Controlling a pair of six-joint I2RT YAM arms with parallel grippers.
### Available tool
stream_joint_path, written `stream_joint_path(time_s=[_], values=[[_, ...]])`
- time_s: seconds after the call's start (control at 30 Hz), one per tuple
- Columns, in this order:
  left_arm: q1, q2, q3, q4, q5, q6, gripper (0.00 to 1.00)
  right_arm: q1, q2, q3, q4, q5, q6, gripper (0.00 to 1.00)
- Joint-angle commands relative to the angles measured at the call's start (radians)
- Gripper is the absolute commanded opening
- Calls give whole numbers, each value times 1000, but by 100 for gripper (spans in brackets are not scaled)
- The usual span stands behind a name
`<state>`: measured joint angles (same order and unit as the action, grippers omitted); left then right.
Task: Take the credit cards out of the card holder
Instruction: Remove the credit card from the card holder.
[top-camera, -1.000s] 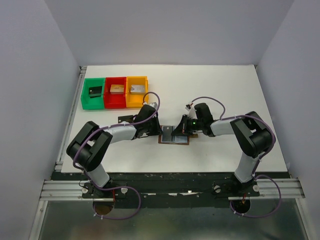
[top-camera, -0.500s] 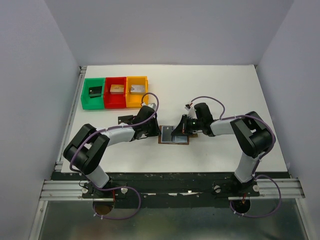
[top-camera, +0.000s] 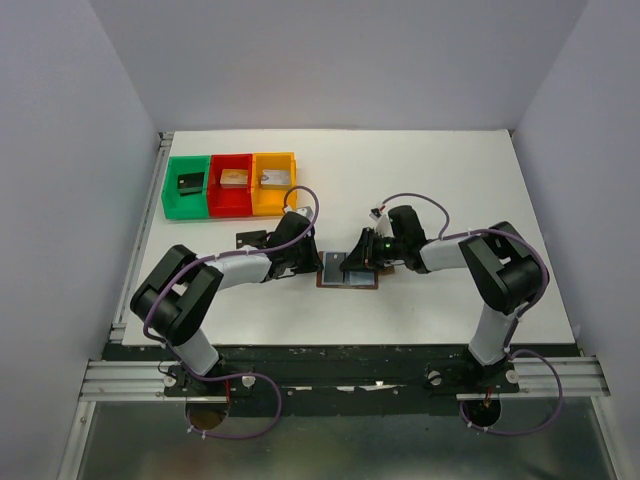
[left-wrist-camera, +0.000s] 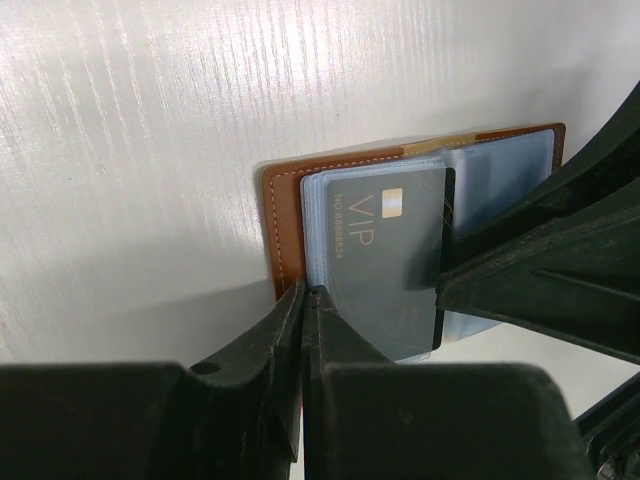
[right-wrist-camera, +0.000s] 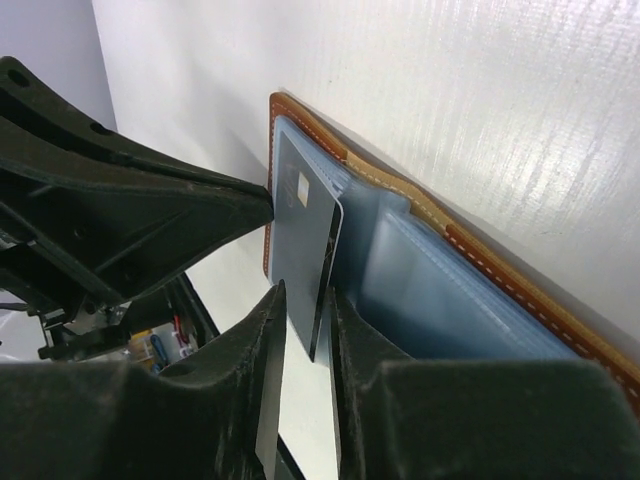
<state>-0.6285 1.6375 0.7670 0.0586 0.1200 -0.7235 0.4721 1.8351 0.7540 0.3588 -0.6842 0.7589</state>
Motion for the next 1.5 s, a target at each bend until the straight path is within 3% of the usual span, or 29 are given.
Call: stream_joint_path(time_s=[0.0,0.43,1.07,1.37,1.47], values=[[-10,24,-3,-8,18,1,15,8,16,-13,80,-24,43,31],[-16,38,3,-8,21,1,15,8,52,-21,209,-107,106,31],[-23,50,8,3,30,-4,14,14,101,10,178,-153,92,35],[-22,65,3,-13,24,-22,0,16,30,7,83,-124,37,33],[-19,65,3,-20,20,-24,0,14,15,4,68,-120,34,33]])
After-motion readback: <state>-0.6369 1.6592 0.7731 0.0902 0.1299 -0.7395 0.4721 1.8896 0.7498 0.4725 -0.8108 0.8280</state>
